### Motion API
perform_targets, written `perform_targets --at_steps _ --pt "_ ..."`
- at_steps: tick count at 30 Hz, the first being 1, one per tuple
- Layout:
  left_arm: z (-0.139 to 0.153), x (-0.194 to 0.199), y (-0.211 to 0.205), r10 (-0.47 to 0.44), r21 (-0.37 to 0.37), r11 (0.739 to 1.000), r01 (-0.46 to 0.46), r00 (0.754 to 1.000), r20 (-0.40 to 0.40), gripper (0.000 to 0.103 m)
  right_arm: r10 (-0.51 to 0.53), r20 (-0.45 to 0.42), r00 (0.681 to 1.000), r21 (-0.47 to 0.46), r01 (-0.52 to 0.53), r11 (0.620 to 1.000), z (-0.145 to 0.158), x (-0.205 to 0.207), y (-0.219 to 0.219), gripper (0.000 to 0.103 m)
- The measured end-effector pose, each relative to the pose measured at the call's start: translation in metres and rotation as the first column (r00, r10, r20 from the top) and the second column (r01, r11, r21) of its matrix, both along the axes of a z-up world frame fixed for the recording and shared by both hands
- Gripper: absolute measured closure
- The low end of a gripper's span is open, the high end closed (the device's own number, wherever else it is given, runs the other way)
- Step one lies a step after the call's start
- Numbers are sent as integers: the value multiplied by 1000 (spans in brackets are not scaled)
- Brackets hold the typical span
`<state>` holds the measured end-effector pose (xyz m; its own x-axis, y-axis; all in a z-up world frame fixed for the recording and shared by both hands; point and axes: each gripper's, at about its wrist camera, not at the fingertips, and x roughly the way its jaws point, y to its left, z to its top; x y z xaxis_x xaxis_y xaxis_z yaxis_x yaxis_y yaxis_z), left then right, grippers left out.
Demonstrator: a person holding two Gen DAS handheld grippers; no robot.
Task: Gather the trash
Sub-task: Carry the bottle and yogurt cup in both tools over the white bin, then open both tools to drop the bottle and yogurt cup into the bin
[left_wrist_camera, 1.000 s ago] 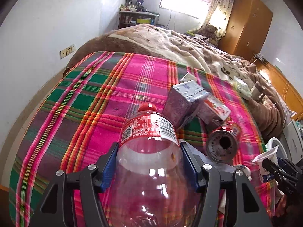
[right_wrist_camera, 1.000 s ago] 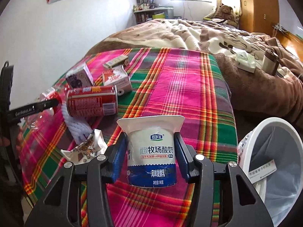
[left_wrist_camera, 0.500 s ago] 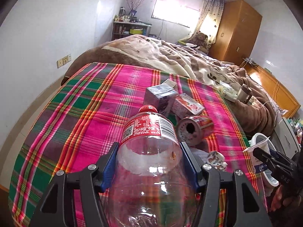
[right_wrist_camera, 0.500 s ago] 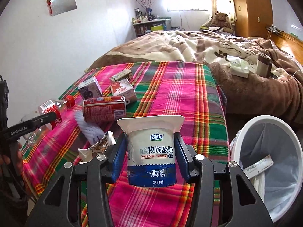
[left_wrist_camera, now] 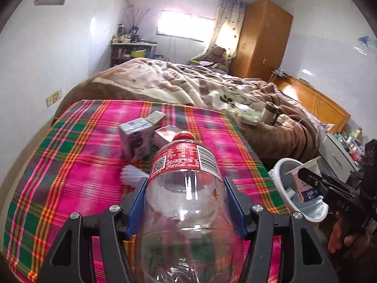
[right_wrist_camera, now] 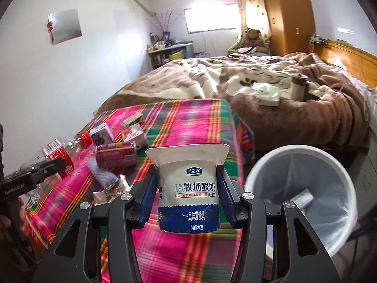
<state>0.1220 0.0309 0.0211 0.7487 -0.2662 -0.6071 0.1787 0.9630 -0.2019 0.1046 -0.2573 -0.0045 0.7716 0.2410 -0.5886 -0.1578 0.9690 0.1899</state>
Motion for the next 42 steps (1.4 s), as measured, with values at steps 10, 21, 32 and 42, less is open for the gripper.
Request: perform_targets --at_steps 10,21,32,42 --pt "12 -10 -73 -141 19 990 140 989 39 41 -93 25 995 -10 93 996 4 -14 -40 53" --pt "14 -7 -145 -274 25 962 273 961 49 41 -207 8 978 -17 207 978 1 -18 -87 53" --pt "-9 8 -222 -389 22 921 390 921 -17 41 -283 -71 956 -49 280 959 -22 -15 -128 53" --pt "-23 14 -268 -435 70 896 437 899 -47 41 -312 -139 940 -74 305 950 -40 -10 -151 53"
